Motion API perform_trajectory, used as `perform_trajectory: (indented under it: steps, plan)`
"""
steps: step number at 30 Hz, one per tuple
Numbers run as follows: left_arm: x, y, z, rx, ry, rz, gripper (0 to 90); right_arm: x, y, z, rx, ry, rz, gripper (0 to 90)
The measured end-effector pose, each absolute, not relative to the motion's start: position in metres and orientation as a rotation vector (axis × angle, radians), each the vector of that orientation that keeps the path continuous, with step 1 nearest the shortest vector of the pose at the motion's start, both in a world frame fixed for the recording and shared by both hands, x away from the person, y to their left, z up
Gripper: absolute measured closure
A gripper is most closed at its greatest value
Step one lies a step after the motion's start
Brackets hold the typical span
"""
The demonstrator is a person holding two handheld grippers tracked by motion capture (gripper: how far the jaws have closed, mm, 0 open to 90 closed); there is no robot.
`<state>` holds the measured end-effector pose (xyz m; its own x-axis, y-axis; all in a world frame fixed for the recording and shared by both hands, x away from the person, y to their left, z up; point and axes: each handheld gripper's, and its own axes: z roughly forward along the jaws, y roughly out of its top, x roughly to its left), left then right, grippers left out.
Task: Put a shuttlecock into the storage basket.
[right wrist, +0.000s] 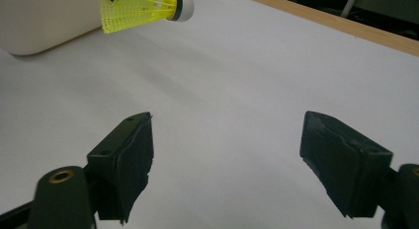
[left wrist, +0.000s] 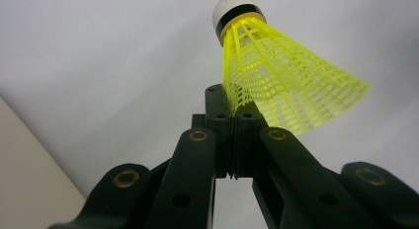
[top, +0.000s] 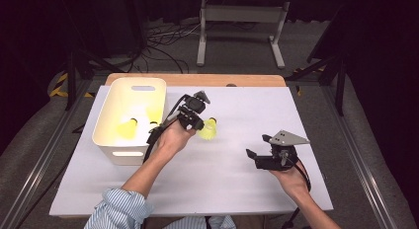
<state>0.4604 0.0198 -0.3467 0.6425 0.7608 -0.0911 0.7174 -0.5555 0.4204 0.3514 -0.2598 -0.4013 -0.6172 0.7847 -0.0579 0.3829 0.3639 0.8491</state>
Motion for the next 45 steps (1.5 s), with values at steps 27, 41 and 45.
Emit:
perform_trajectory:
  steps: [27, 41, 45]
  plan:
    - [0.459, 0.035, -0.329, 2.432, 1.196, 0.152, 88.9, 0.325, -0.283, -0.420, 1.108, 2.083, 1.260, 14.4]
    - [0.462, 0.042, -0.319, 2.435, 1.196, 0.163, 88.9, 0.312, -0.296, -0.433, 1.143, 2.045, 1.274, 13.5]
    - [0.463, 0.043, -0.317, 2.441, 1.201, 0.161, 88.9, 0.309, -0.300, -0.436, 1.153, 2.034, 1.275, 13.3]
